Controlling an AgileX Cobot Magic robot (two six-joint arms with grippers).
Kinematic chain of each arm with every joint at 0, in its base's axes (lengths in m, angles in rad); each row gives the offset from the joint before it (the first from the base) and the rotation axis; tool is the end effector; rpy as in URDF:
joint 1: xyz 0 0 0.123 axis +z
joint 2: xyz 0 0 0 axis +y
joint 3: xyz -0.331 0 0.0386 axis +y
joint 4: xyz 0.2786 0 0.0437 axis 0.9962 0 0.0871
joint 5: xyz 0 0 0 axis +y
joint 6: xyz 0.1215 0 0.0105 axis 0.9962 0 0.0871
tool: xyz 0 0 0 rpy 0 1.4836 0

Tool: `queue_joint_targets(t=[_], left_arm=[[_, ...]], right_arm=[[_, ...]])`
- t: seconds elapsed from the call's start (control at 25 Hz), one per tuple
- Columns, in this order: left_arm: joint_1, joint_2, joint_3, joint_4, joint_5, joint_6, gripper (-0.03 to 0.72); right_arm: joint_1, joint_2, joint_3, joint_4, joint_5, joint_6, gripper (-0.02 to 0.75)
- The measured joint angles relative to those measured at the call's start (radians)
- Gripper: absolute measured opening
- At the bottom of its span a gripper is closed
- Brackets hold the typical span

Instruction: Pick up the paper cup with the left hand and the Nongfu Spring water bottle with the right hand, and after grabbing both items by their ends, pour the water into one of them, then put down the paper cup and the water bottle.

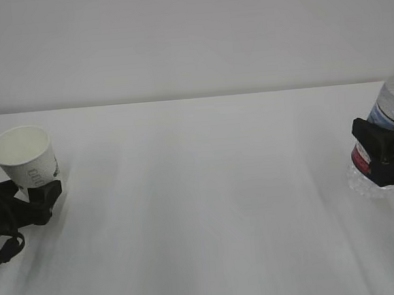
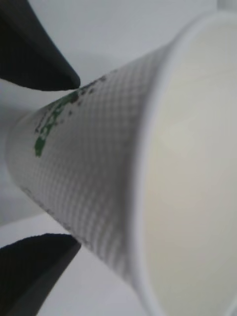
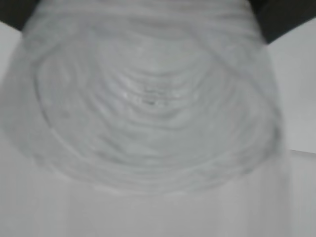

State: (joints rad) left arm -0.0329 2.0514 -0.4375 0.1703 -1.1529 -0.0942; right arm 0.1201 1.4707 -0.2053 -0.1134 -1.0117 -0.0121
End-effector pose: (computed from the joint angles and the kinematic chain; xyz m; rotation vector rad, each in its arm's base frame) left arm 0.3300 -0.0298 0.0737 0.1110 1.9468 -0.1896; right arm 0.2472 0.0416 0.1830 -0.2374 1.7246 0.1186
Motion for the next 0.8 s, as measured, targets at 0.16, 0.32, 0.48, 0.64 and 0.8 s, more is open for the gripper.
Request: queue_joint_targets(t=[0.16, 0.32, 0.48, 0.64, 0.8], left_arm=[[0.0, 0.016, -0.014, 0.0, 0.0, 0.0, 0.675], [0.0, 0.016, -0.05, 0.0, 0.0, 0.0, 0.675], [0.0, 0.016, -0.056, 0.0, 0.0, 0.0, 0.675], [0.0, 0.016, -0.056, 0.0, 0.0, 0.0, 0.675], [0.0, 0.016, -0.056, 0.0, 0.0, 0.0, 0.653]], right_arm=[[0.0, 0.0, 0.0, 0.0, 0.0, 0.0, 0.482], [0.0, 0.0, 0.0, 0.0, 0.0, 0.0, 0.482], [0.0, 0.0, 0.0, 0.0, 0.0, 0.0, 0.482], [0.0, 0.0, 0.0, 0.0, 0.0, 0.0, 0.482], [0.0, 0.0, 0.0, 0.0, 0.0, 0.0, 0.482]])
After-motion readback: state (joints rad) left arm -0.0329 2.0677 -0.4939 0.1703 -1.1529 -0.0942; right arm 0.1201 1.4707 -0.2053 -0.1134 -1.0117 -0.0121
